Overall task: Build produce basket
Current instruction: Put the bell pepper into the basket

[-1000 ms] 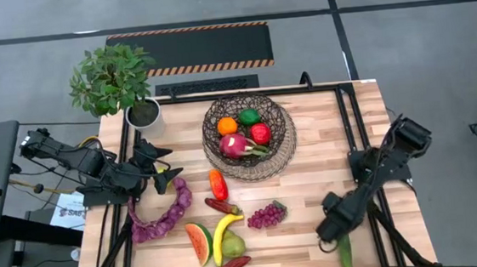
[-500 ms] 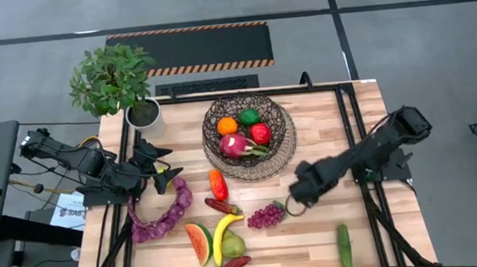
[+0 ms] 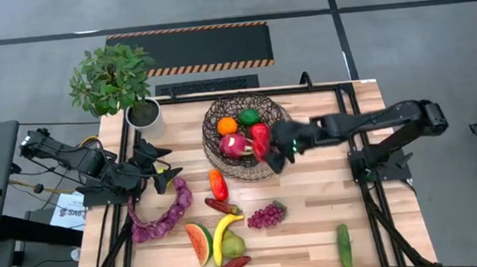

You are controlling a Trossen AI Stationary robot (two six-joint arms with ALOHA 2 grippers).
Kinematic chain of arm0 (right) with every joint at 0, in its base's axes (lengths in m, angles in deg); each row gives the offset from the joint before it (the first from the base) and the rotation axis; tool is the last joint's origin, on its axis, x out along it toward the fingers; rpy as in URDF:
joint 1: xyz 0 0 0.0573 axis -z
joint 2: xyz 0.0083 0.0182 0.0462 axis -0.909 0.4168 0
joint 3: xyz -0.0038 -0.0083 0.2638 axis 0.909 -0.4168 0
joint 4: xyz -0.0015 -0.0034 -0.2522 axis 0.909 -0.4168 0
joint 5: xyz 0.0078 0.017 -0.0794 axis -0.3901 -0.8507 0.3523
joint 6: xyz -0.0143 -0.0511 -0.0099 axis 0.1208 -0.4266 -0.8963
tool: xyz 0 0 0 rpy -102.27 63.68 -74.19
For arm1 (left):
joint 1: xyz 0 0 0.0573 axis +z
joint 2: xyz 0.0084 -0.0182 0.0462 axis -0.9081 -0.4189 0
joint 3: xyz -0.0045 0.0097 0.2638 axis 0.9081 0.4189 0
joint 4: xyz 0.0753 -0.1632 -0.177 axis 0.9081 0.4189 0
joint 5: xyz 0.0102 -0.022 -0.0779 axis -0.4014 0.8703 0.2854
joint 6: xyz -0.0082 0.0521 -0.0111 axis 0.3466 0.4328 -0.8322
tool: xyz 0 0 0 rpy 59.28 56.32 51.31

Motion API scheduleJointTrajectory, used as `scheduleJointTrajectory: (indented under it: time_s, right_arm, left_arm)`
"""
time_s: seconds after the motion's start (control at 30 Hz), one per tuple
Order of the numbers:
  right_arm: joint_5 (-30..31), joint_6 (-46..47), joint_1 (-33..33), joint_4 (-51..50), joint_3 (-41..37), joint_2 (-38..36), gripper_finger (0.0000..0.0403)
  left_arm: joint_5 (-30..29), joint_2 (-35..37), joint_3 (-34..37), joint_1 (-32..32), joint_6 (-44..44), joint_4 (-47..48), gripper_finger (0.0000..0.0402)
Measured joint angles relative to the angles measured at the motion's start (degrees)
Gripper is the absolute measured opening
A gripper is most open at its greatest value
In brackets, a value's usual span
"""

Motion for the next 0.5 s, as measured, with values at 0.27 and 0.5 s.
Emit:
scheduleJointTrajectory:
  time_s: [0.27, 0.5]
  right_arm:
    - [-0.04, -11.74, 11.99, 10.13, 8.69, 9.4, 0.0271]
    - [-0.07, -15.51, 20.17, 9.65, 20.11, 24.73, 0.0271]
  left_arm:
    - [0.0, 0.01, 0.0, 0.0, -0.56, 0.56, 0.0368]
    - [0.01, -0.01, 0.0, 0.01, -1.6, 0.82, 0.0368]
